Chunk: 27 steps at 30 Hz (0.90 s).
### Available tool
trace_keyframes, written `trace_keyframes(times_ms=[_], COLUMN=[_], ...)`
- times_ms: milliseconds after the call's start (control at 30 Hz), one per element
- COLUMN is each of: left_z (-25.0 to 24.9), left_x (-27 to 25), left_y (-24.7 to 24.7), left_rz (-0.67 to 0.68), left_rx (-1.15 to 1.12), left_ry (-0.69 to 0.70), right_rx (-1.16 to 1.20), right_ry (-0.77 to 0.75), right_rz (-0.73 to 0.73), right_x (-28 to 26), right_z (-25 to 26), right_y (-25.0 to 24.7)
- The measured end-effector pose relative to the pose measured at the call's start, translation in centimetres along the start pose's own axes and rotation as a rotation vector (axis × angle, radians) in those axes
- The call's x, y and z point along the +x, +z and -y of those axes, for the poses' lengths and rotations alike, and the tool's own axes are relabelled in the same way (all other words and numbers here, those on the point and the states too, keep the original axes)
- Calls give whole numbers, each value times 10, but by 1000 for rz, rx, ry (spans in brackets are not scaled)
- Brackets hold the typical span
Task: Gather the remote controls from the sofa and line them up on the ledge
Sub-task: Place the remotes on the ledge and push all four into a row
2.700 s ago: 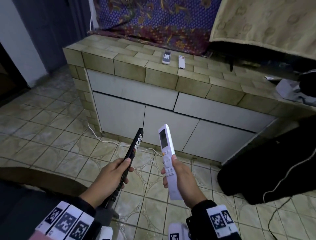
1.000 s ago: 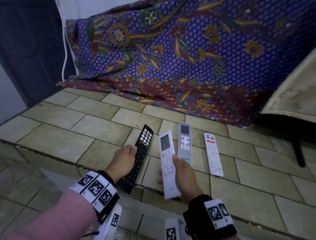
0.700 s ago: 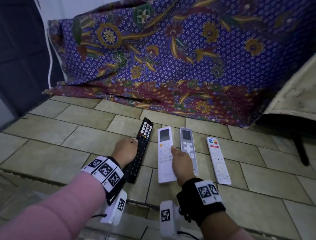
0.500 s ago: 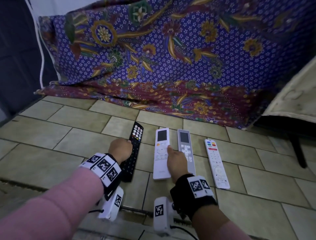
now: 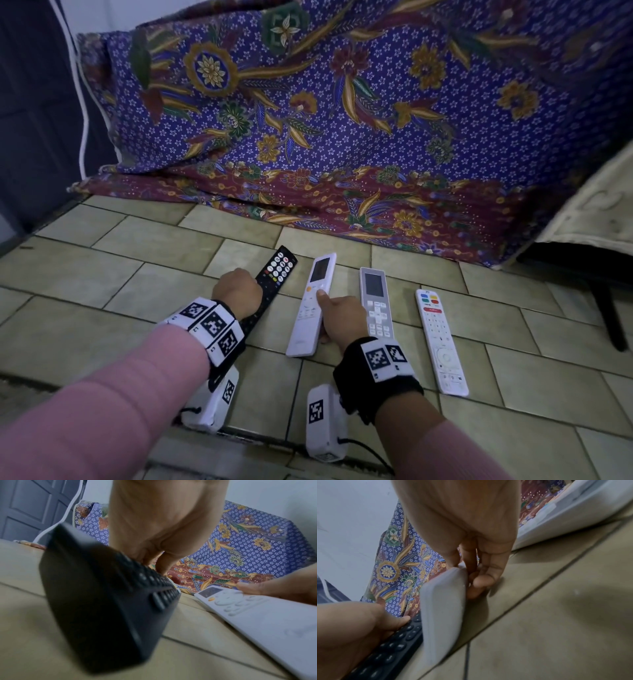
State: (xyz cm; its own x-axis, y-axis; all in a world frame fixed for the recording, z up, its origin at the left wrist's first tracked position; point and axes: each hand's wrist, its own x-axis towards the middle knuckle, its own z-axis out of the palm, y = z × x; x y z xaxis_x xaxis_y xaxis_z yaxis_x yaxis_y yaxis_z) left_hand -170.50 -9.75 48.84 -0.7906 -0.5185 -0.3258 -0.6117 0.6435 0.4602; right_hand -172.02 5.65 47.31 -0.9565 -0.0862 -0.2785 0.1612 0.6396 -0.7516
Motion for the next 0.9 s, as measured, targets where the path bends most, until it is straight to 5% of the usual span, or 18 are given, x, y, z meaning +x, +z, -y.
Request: trace_keyframes(times_ms=[667,900], left_z=[15,9], left_x=[14,9], left_y=[2,-6], left_rz=[-129,-101], left_rx=[193,279], left_ry=[185,127], right_rx=[-211,-265], right_ry=[-83,-21], right_rz=[-87,-97], right_x=[13,13], right_z=[-4,-7], right_y=[-8,-8])
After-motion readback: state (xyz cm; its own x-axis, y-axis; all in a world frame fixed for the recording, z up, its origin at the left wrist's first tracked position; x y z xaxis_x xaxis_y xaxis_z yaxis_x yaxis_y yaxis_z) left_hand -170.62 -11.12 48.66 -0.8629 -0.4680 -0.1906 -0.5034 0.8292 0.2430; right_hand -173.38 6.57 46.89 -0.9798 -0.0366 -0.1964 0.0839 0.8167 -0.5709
